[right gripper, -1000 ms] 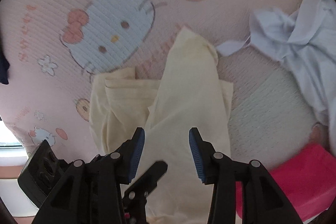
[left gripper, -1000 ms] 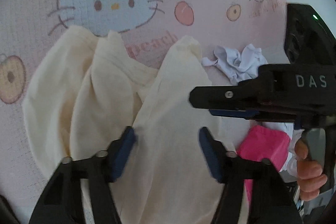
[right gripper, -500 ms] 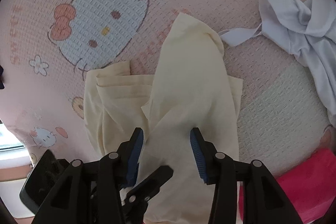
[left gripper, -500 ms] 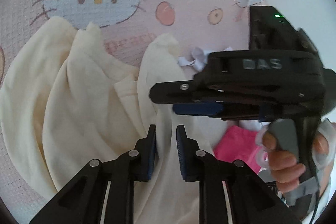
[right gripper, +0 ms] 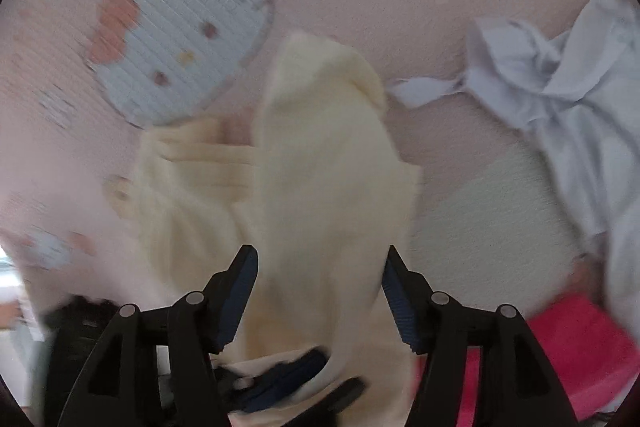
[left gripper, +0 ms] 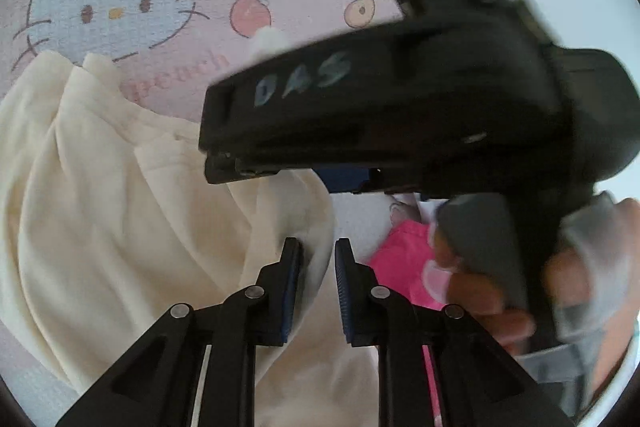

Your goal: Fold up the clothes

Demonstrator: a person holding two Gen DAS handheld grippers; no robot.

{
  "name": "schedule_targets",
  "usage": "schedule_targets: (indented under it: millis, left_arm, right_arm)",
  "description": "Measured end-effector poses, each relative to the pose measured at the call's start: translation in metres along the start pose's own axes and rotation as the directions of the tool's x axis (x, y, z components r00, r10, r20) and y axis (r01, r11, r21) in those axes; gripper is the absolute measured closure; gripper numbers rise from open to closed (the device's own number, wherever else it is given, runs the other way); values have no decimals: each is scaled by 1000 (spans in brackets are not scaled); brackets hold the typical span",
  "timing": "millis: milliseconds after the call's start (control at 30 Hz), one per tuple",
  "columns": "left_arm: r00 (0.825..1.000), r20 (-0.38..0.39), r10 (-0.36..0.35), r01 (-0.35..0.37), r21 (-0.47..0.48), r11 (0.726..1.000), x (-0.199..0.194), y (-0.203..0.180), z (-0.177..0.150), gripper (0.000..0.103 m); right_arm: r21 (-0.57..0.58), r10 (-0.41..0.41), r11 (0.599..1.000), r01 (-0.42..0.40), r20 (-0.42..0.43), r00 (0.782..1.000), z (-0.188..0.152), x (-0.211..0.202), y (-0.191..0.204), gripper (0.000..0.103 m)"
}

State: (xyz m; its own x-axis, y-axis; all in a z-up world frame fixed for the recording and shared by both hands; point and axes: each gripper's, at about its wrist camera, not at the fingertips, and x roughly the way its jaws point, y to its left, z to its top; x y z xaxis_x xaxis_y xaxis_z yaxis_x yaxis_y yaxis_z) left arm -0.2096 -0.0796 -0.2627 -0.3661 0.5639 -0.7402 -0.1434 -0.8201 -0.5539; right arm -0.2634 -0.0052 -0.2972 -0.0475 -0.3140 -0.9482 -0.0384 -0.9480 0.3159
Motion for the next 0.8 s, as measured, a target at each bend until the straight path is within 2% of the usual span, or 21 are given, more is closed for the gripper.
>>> schedule_targets:
  millis: [67,100,133,233,300,333,433,500,533,567,600,633,733,800]
  left_arm:
    - [1000,-2,6,-6,2,1000,-1,-1,0,88]
    - [1000,0,12,-12,4,1000,-2,-2,0,88]
    - [1000,1,18,-18,6,1000,-2,-3,0,88]
    - [999,13,38,-38,15,999,-6,-6,0,88]
    - [997,42,70,-72,44,996,-14,-13,3,86]
    - [993,46,109,-112,69,991,-18,-18,4,86]
    - [974,28,224,-226,123,966,-31,-25,5,84]
    - [961,16,277,-277,138,951,-41,-24,3,77]
    - [955,17,296,-295,135,946,-45,-22,1,62]
    - [949,19,313,-313,133,940,-49,-19,0,40]
    - [944,24,329,-329,131,935,-53,-15,0,32]
    - [942,26,334,-334,125,934,-58,-10,-1,30]
    - [961,-33,276,-273,55,960,-60,5,-6,30]
    - [964,-37,263,-262,45,964,-61,10,-9,30]
  right_arm:
    - [-9,-30,1000,30,-23,999,1,6,-4,41]
    - [-11,-26,1000,26,-24,999,1,7,-8,45]
    - [-6,-13,1000,13,-5,1000,0,4,-11,64]
    - [-14,4,1000,-3,62,998,0,-11,-18,89]
    - [-43,1,999,3,110,994,-1,-22,-18,92]
    - [-50,3,999,3,125,992,-2,-25,-19,92]
    - [-35,31,999,-26,153,988,-1,-29,-28,92]
    - [-11,59,998,-58,167,984,-2,-30,-41,92]
    - [5,79,997,-81,175,981,-4,-31,-49,92]
    - [16,95,995,-100,183,979,-6,-32,-52,92]
    - [24,109,993,-116,190,976,-7,-33,-51,92]
    - [33,123,991,-131,196,973,-8,-33,-50,92]
    - [54,151,984,-167,222,963,-12,-38,-51,92]
    - [72,174,978,-197,246,954,-14,-42,-55,92]
